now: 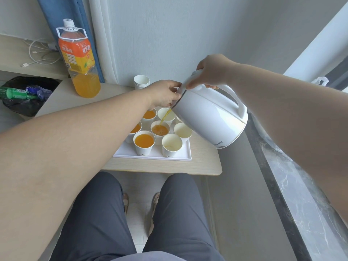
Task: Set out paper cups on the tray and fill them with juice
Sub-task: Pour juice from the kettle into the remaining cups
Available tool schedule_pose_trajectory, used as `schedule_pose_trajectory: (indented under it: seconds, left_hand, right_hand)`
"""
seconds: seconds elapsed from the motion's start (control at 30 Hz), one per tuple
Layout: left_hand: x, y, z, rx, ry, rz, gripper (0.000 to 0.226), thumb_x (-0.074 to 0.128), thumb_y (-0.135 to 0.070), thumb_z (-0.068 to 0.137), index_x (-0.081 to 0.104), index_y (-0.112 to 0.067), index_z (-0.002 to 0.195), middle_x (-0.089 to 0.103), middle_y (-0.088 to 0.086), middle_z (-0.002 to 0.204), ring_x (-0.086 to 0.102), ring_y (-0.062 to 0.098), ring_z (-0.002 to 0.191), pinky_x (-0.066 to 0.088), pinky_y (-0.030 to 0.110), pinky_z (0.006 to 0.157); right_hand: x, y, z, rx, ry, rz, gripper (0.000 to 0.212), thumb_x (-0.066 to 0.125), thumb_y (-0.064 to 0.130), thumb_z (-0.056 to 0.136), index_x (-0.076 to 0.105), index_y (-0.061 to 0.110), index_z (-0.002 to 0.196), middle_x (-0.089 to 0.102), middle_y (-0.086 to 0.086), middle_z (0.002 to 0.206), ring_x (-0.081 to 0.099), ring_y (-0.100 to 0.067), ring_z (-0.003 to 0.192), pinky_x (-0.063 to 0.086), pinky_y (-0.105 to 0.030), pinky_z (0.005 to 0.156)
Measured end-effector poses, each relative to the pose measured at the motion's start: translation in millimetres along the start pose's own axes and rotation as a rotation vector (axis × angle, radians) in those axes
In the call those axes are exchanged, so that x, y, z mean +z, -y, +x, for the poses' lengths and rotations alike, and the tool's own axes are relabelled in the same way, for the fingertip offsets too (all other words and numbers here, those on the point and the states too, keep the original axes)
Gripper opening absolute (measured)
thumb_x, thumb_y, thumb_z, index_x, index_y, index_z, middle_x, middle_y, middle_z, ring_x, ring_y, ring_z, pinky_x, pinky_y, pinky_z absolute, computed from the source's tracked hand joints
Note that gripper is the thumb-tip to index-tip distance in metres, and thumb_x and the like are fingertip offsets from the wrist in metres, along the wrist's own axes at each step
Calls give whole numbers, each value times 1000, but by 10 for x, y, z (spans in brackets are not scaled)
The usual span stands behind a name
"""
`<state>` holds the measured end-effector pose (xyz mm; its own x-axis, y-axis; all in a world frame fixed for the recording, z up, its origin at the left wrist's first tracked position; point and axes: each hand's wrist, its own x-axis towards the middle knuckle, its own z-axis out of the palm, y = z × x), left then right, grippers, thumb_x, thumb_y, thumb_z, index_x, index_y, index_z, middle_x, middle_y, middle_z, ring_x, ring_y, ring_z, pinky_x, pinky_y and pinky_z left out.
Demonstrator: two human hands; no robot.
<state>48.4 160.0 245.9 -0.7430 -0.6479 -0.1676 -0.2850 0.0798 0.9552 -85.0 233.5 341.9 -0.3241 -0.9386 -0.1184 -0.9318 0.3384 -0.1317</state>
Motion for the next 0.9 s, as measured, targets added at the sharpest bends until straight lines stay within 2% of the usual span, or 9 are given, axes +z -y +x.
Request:
schedule_pose_trajectory:
  seconds: [0.2,0.4,0.47,0.6,0.77,0.9]
  left_hand:
    - [7,-5,-12,-5,6,16,43,50,-3,94,49,-16,136,58,7,129,55,25,118,47,33,95]
    - [10,-11,-47,-1,-15,39,45,53,-6,94,48,-16,137,56,5,133,55,21,116,49,20,78]
    - [12,-8,-56,11,-38,79,46,55,-8,93,49,-17,137,55,3,133,55,18,115,48,21,82]
    - [12,-36,-75,46,-88,155,46,61,-15,90,52,-18,135,54,1,136,53,15,121,42,30,104]
    - [20,-129,-138,93,-124,255,47,62,-18,89,52,-18,135,52,0,139,50,12,125,37,19,100]
    - [37,-176,-176,116,-135,310,46,62,-20,89,53,-20,134,53,-2,139,51,12,125,36,22,106]
  right_hand:
    - [11,7,15,4,3,-4,39,73,48,69,54,14,68,57,-1,57,52,-18,52,41,-27,59]
    - [54,-39,-7,20,-2,55,39,73,50,70,56,15,72,57,0,57,52,-16,51,41,-27,58]
    - [77,-78,-36,28,-12,73,38,72,49,72,54,15,71,56,1,56,51,-14,51,39,-26,55]
    - [122,-186,-114,41,-60,182,43,71,47,75,46,16,58,51,2,51,48,-16,53,36,-25,51]
    - [184,-302,-223,65,-106,346,43,75,47,73,48,17,62,49,3,49,44,-16,48,34,-23,47]
    - [226,-379,-321,55,-137,501,38,78,43,73,52,15,68,48,3,49,42,-11,42,31,-13,36]
